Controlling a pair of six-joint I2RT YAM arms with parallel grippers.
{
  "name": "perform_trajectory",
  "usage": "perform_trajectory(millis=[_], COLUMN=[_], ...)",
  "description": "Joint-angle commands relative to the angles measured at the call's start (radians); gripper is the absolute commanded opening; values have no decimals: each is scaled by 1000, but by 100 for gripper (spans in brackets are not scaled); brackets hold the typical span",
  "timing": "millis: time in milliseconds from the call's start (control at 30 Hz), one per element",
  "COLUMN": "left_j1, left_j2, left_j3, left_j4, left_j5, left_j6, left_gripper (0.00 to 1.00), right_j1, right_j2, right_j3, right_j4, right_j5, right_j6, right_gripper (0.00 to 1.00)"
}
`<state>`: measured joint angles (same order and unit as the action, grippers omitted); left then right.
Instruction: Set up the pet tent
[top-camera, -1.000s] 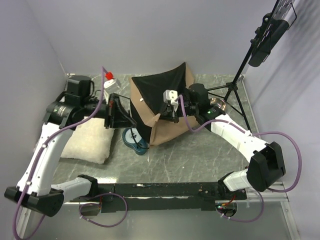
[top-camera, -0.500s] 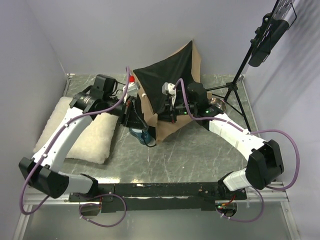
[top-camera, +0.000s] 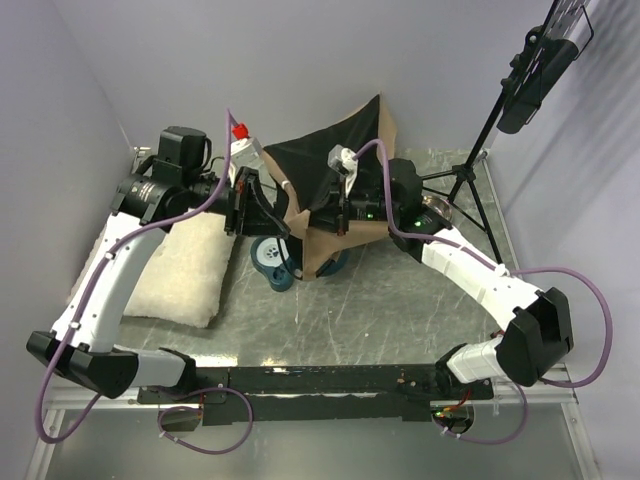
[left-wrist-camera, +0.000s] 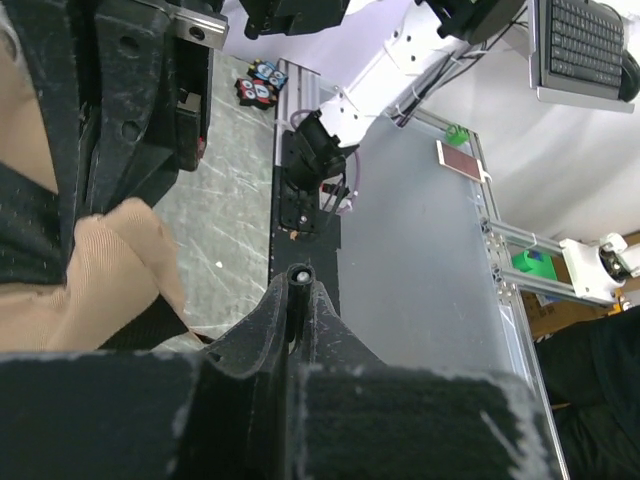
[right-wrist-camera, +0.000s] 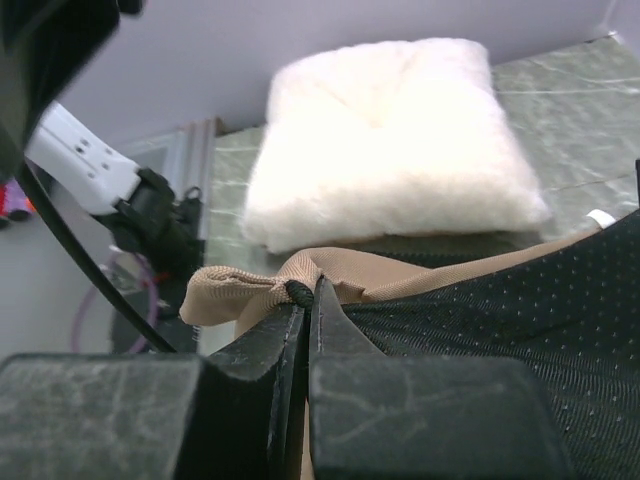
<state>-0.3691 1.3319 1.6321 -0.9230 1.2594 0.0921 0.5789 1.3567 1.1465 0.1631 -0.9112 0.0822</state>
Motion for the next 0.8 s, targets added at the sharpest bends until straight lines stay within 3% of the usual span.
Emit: perform_trajectory(millis=[0,400,767], left_j1=[-25,-48,-90], left_j2=[39,85,76], left_j3=[-38,12,-144], left_j4=[-122,-201,-184], left_j5=[-91,-104,-69], left_j6=[-17,61,50], left_gripper=[1,1,1], right_j1=[61,91,95], right_j2=[-56,-67,-36], right_j3=[120,189,251], right_j4=[161,185,220], right_j5=[-12,90,198], right_j6=[154,260,381], right_gripper=[0,0,0])
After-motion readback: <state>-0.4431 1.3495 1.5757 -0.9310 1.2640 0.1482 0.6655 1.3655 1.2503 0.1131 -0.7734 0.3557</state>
